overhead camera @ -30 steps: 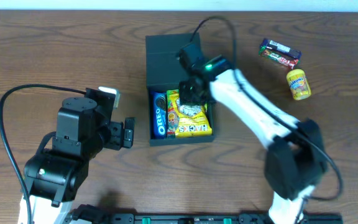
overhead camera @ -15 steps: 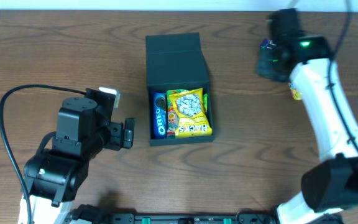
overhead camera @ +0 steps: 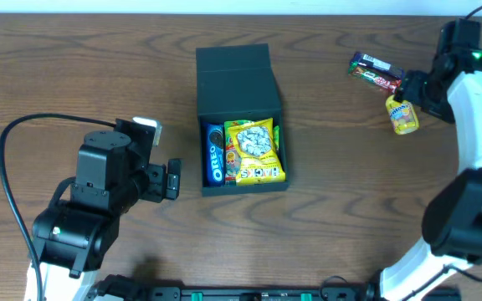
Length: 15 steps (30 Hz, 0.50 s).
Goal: Pack container
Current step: 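Reach the right gripper to the yellow Mentos tube and grasp it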
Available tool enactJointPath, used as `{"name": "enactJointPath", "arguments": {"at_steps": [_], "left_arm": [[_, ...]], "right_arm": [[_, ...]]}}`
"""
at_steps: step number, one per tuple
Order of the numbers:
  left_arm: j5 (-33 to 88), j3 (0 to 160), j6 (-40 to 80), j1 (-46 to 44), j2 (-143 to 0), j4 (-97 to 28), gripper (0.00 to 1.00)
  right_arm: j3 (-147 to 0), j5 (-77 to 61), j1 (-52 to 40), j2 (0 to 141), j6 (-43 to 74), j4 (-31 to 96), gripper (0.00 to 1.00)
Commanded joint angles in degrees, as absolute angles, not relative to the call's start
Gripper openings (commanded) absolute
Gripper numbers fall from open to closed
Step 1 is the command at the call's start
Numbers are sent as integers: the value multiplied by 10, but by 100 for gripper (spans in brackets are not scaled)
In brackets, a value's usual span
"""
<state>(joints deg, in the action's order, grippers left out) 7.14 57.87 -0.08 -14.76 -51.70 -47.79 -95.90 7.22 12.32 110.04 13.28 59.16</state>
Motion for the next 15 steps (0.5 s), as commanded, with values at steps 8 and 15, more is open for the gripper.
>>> {"name": "enactJointPath", "arguments": {"at_steps": [8,15], "left_arm": [[71,591,-20,-145,-516,-479,95],[71,591,-28,-145,-516,-479,95]], "right_arm": [[-957,45,124,1181,3,573,93],[-957,46,124,1229,4,559,92]]}}
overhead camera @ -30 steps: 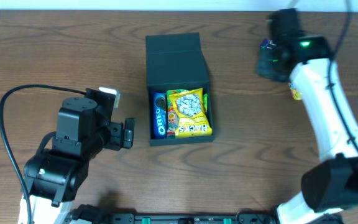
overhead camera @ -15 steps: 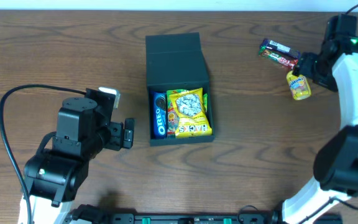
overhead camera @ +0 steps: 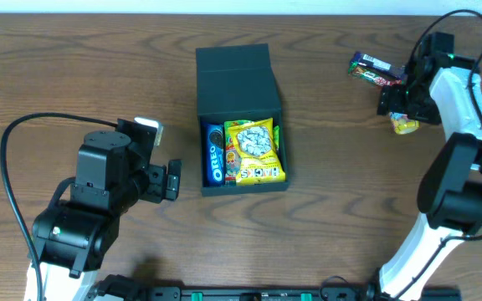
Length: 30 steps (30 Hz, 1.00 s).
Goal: Pack container
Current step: 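Reach the right gripper to the yellow Mentos tube and grasp it, then carry the Mentos tube into the box's front-left corner and lower it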
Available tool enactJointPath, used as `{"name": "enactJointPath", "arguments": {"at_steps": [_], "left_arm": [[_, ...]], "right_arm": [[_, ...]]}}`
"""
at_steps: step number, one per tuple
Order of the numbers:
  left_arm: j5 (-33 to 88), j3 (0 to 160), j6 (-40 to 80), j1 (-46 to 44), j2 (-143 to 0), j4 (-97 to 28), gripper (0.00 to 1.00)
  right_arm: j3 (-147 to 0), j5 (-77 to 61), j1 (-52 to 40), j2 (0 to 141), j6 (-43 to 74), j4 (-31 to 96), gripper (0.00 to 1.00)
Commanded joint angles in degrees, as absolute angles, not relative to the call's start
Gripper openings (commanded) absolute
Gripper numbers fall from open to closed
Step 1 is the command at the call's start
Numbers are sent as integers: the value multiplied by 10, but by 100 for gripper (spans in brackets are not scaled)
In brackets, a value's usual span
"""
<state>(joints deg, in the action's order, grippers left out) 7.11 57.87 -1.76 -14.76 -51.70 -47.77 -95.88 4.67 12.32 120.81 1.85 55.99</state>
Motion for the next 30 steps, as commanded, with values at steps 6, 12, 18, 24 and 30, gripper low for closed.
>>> {"name": "enactJointPath", "arguments": {"at_steps": [6,12,18,24,30], "left_arm": [[71,591,-31,-145,-516,-479,95],[70,591,-31,-145,-516,-475,95],[70,591,-33,-145,-516,-469,96],[70,591,-32,-145,-516,-463,95],[70,591,-32,-145,-516,-456,95]], "right_arm": [[-957,49,124,1248,17,554,92],[-957,42,122,1248,19,556,72],[-957,38,112,1248,28,558,58],[-957,7,99,1247,30,576,29],[-957,-37,80,1243,30,607,16]]}}
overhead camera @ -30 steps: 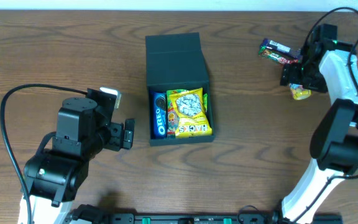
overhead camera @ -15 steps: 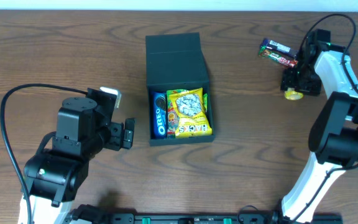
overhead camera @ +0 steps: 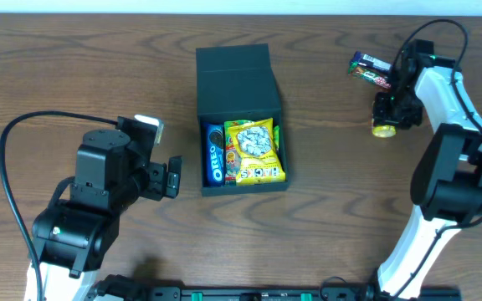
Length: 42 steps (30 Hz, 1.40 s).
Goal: Pack container
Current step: 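Carry the Mentos tube into the box's front-left corner and lower it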
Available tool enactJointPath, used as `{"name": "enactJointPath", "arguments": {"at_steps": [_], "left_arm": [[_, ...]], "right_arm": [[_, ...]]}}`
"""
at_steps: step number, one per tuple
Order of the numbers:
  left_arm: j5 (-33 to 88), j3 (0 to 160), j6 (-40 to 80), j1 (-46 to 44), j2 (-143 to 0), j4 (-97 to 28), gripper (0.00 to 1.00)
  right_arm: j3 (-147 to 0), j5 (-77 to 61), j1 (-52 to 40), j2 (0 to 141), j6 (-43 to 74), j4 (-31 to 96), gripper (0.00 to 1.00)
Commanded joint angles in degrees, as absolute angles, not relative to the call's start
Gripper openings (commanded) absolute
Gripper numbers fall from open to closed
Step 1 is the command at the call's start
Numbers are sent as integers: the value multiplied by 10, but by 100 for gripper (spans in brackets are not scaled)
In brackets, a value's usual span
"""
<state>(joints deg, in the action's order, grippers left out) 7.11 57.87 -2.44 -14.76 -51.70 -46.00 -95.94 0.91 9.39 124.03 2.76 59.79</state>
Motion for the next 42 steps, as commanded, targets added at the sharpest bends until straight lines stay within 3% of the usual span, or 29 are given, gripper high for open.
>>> {"name": "enactJointPath", "arguments": {"at_steps": [1,8,24,33,42], "left_arm": [[70,591,-32,-145,-516,-454,95],[69,591,-32,-145,-516,-445,95],[15,631,-27,-145,-467,-439,95],[15,632,5,-145,-449,-463,95],[15,632,17,-145,-449,-463,95]], "right_arm": [[-957,-44,77,1241,30,612,15],[-965,-65,41,1197,32,649,9],[-979,-115,-119,974,36,682,14],[-977,-122,-262,987,192,662,13],[-977,-109,-385,1090,351,641,12]]}}
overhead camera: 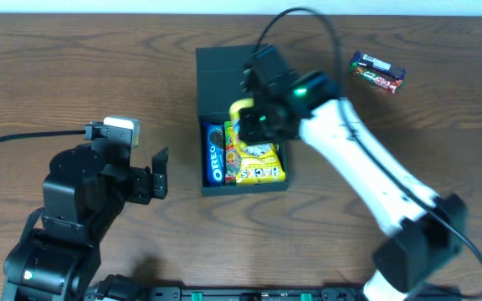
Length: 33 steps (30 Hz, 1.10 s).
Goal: Pack container
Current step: 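Carry the Mentos tube into the box's front-left corner and lower it, then release the Mentos tube and lift the right gripper away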
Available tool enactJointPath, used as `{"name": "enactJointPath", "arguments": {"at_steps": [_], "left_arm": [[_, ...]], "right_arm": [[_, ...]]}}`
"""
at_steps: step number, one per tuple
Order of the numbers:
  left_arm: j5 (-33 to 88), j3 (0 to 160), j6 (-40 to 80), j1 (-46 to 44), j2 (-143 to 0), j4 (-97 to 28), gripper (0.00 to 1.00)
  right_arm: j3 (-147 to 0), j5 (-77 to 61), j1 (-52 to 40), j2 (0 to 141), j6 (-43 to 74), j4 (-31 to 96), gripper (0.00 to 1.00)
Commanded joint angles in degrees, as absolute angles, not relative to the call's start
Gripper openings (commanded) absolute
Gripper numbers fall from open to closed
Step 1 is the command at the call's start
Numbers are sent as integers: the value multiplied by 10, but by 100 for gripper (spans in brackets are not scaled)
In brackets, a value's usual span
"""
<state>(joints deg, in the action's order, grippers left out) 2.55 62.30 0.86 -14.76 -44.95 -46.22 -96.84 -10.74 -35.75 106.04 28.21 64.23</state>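
The black container [202,113] stands open at mid-table, its lid [224,65] folded back. Inside lie an Oreo pack [214,155] along the left wall and a yellow snack bag [260,164]. My right gripper [250,115] reaches over the container's back part, shut on a small yellow bottle [239,107], which is mostly hidden by the fingers. A dark candy bar [377,71] lies at the far right. My left gripper [156,173] stands open and holds nothing, left of the container.
The left arm's body fills the table's front left corner. The right arm stretches diagonally from the front right to the container, covering the wood between. A black cable arcs over the back edge.
My right gripper, holding the yellow bottle near the candy bar at the far right, is now over the open container with it. The left arm has shifted slightly left and lower.
The yellow bottle lay below the candy bar at the far right with my right gripper beside it. Then the gripper stood over it and closed on it, the bottle turned end-on. Now it hangs above the snacks in the container. The candy bar has stayed put.
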Motion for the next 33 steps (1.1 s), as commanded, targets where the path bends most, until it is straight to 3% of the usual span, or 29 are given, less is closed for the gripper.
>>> {"name": "enactJointPath", "arguments": {"at_steps": [1,7,15,17,19,30,33], "left_arm": [[15,632,17,-145,-449,-464,95],[15,632,17,-145,-449,-467,95],[15,632,17,-145,-449,-468,95],[15,632,17,-145,-449,-468,95],[15,632,17,-145,-449,-468,95],[15,632,17,-145,-449,-467,95],[15,632,17,-145,-449,-468,95]], "right_arm": [[-977,-109,-396,1102,361,640,11],[-977,-105,-432,1162,402,635,17],[-977,-103,-427,1179,424,634,50],[-978,-104,-423,1179,424,636,65],[-978,-107,-421,1178,424,637,69],[-1007,-35,-415,1102,399,642,72],[-1009,46,-409,1062,374,641,79]]}}
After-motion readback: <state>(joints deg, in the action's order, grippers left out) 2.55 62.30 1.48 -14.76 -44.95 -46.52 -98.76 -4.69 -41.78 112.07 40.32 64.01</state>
